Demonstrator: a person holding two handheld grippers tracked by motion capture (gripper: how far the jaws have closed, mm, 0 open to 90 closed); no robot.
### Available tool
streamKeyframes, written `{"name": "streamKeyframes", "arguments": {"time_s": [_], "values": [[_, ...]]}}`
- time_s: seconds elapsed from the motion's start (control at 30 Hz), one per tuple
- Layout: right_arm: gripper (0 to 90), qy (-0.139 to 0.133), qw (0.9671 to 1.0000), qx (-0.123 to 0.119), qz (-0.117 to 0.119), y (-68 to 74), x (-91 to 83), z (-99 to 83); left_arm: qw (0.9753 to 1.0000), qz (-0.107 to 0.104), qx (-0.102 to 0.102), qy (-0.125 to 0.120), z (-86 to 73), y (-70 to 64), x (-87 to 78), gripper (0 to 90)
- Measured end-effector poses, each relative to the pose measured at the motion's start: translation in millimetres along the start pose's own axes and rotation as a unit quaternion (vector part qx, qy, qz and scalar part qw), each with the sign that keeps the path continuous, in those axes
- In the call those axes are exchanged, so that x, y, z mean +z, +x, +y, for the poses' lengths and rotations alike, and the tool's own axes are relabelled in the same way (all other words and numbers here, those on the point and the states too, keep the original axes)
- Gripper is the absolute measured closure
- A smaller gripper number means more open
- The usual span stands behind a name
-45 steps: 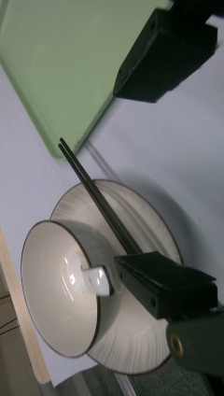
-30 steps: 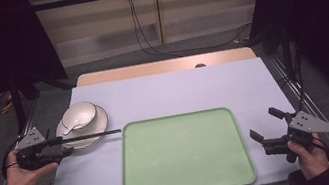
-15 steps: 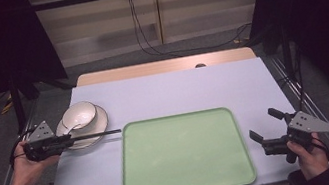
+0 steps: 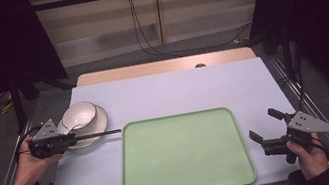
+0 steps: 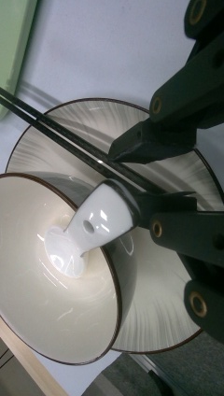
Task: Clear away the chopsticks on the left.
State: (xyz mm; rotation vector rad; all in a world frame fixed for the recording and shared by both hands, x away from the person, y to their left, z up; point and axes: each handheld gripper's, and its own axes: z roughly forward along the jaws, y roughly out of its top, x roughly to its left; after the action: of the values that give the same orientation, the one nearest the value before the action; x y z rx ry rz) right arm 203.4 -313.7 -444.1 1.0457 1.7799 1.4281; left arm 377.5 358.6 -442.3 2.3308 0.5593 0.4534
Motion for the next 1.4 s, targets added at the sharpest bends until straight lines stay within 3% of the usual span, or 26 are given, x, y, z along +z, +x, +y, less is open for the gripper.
{"name": "streamKeyframes", "arguments": {"time_s": [0.3, 0.37, 0.4, 0.47, 0.7, 0.83, 1.0, 1.1, 1.17, 1.23, 1.4], "values": [[0.7, 0.001, 1.0, 0.001, -0.001, 0.0, 0.2, 0.0, 1.0, -0.004, 0.005, 0.004, -0.3, -2.3, 3.5, 71.2], [0.7, -0.001, 1.0, 0.0, 0.0, 0.0, 0.2, 0.1, 0.9998, -0.007, 0.014, 0.008, 0.9, -1.4, 4.0, 71.4], [0.7, 0.0, 1.0, 0.0, -0.001, 0.0, 0.0, 0.1, 0.9999, -0.009, 0.009, 0.003, 1.1, -2.1, 5.1, 71.8], [0.7, -0.001, 1.0, 0.001, -0.002, 0.1, 0.3, 0.1, 0.9996, -0.017, 0.021, 0.011, 2.9, -2.3, 6.2, 74.1], [0.7, 0.002, 1.0, 0.003, -0.001, 0.4, 0.2, -0.1, 0.9987, -0.033, 0.033, 0.022, 3.4, -4.4, 9.9, 75.7], [0.7, 0.002, 1.0, 0.001, -0.001, 0.2, 0.7, -0.1, 0.9981, -0.046, 0.032, 0.025, 4.3, -2.0, 8.8, 85.4], [0.7, 0.006, 1.0, 0.002, -0.001, 0.0, 0.3, -0.2, 0.9977, -0.054, 0.032, 0.026, 5.4, -3.6, 8.9, 86.0], [0.8, 0.006, 1.0, 0.001, 0.001, 0.1, 0.6, -0.3, 0.998, -0.056, 0.019, 0.025, 6.4, -4.0, 9.4, 86.1], [0.7, 0.003, 1.0, 0.001, -0.002, 0.1, 0.8, -0.3, 0.9981, -0.059, -0.006, 0.012, 6.5, -4.5, 9.2, 86.1], [0.8, 0.003, 1.0, 0.001, -0.002, 0.0, 0.7, -0.3, 0.9983, -0.055, -0.015, 0.006, 7.7, -5.1, 7.8, 86.1], [0.7, 0.002, 1.0, 0.006, 0.0, 0.8, 0.5, 0.1, 0.9971, -0.06, -0.046, 0.002, 13.1, -9.9, -0.7, 86.2]]}}
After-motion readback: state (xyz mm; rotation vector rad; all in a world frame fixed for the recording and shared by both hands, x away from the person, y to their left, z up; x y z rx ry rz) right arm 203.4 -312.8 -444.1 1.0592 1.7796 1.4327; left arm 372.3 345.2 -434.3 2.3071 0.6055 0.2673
